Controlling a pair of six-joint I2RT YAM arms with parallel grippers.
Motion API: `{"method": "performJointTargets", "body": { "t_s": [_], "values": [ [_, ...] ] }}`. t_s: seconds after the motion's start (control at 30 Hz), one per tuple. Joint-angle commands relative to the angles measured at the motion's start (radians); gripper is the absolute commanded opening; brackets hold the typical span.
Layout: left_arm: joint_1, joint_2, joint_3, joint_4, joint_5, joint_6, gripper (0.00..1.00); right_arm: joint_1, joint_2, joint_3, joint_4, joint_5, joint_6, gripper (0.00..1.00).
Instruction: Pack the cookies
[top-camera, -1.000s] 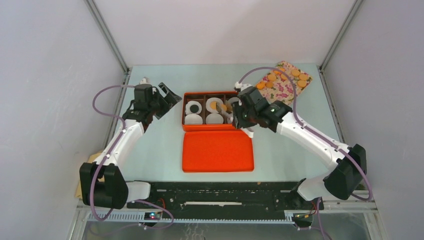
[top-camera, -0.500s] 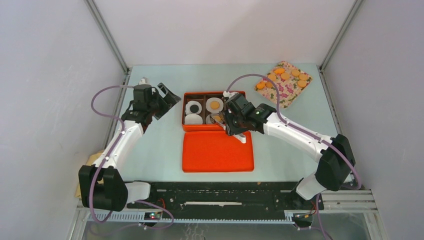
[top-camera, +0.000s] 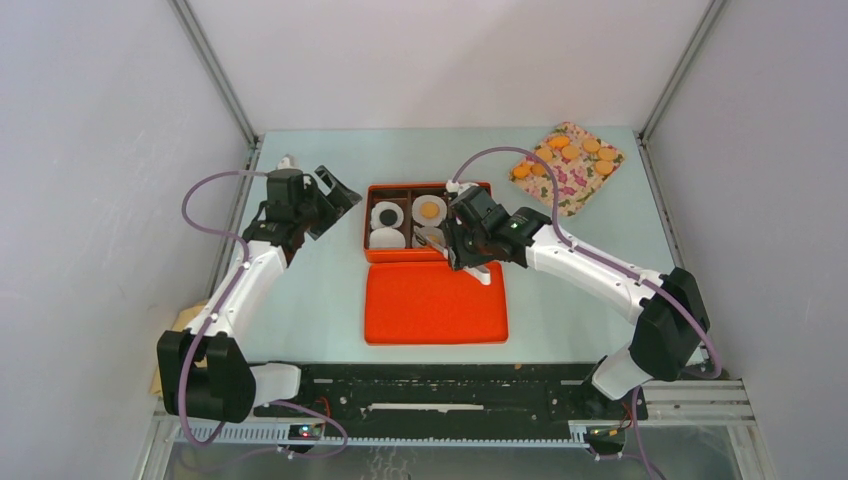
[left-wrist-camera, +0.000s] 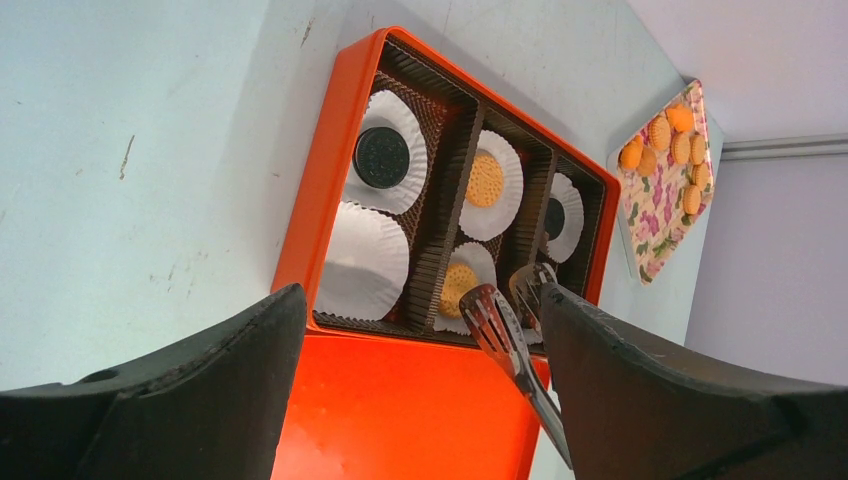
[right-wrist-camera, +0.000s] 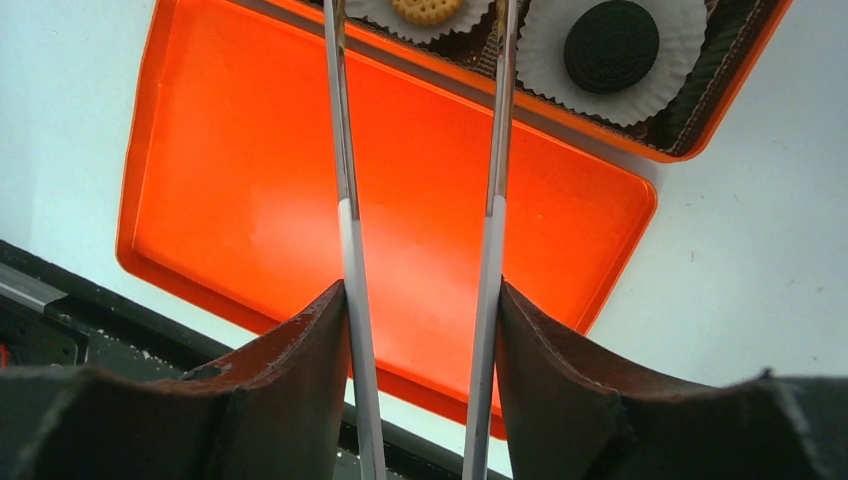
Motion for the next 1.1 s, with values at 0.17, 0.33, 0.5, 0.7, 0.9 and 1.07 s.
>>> {"method": "performJointTargets", "body": {
  "t_s": [0.17, 0.33, 0.5, 0.7, 0.9, 1.07],
  "values": [
    [0.003, -0.021, -0.022, 0.02, 0.016, 0.017, 0.91, 0.004, -0.085, 0.047, 0.011, 0.136, -0.002, 0.55],
    [0.003, -0.021, -0.024, 0.034, 0.026, 0.013, 0.9, -0.095, -0.16, 0.092, -0.01, 0.189, -0.009, 0.53],
    [0.002, -0.007, -0.022, 0.046, 0.042, 0.013, 0.9, -0.288, -0.166, 0.093, 0.004, 0.198, 0.002, 0.52],
    [0.0, -0.011, -0.016, 0.05, 0.047, 0.023, 0.9, -0.468, -0.063, 0.097, 0.06, 0.199, -0.01, 0.52],
    [-0.015, -0.03, 0.006, 0.031, 0.01, 0.051, 0.91, -0.608, 0.082, 0.135, 0.086, 0.175, -0.008, 0.52],
    [-0.021, -0.011, 0.017, 0.03, 0.008, 0.052, 0.91, -0.701, 0.22, 0.206, 0.105, 0.116, -0.005, 0.52]
  ]
}}
